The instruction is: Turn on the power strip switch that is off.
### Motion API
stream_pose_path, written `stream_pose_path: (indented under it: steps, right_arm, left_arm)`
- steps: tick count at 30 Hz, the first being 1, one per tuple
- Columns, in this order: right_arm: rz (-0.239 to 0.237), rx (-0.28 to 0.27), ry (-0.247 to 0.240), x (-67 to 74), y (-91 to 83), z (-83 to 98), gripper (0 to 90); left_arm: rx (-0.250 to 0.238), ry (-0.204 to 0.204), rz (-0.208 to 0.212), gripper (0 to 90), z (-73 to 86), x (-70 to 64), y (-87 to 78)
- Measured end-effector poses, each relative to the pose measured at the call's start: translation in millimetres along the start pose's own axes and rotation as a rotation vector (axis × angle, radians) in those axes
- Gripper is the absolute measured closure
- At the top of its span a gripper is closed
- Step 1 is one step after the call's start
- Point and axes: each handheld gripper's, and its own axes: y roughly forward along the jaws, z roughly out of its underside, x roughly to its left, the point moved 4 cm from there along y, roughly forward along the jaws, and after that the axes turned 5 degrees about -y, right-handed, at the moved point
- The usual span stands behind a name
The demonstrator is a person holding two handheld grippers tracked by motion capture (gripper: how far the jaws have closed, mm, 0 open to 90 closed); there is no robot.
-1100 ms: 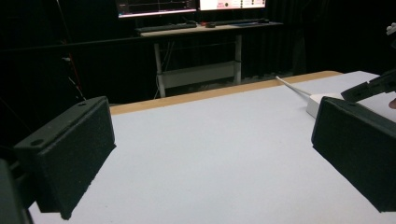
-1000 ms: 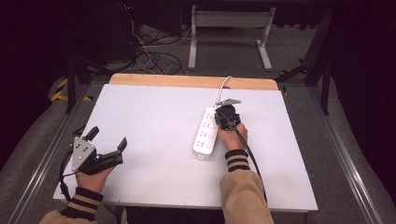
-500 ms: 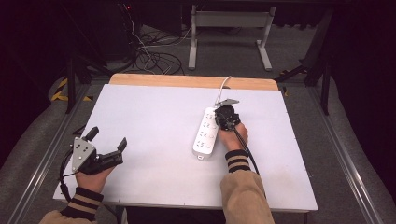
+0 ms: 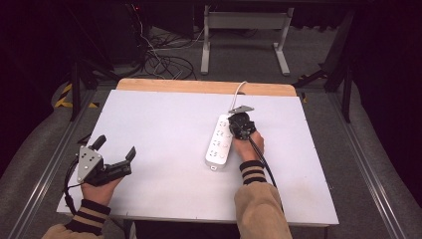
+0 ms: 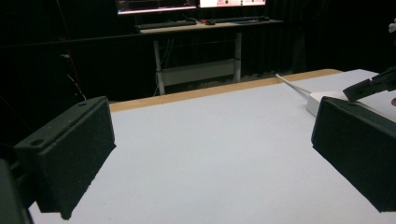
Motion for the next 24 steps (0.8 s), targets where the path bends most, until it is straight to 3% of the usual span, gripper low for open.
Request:
stream_pose_path:
  steps: [9,15,24]
  right_arm:
    - [0.002,-0.015,0.014,-2.1,0.3,-0.6,90.0]
    - [0.022,-0.160,0.015,-6.3,-18.0,-10.3,90.0]
    - [0.004,-0.299,0.024,-20.1,-60.5,-16.6,90.0]
  left_arm:
    - [0.002,-0.002,-0.003,0.1,0.4,0.8,0.3]
    - [0.006,0.000,-0.002,0.1,0.4,0.8,0.6]
    - [0.004,-0.004,0.000,0.1,0.2,0.5,0.9]
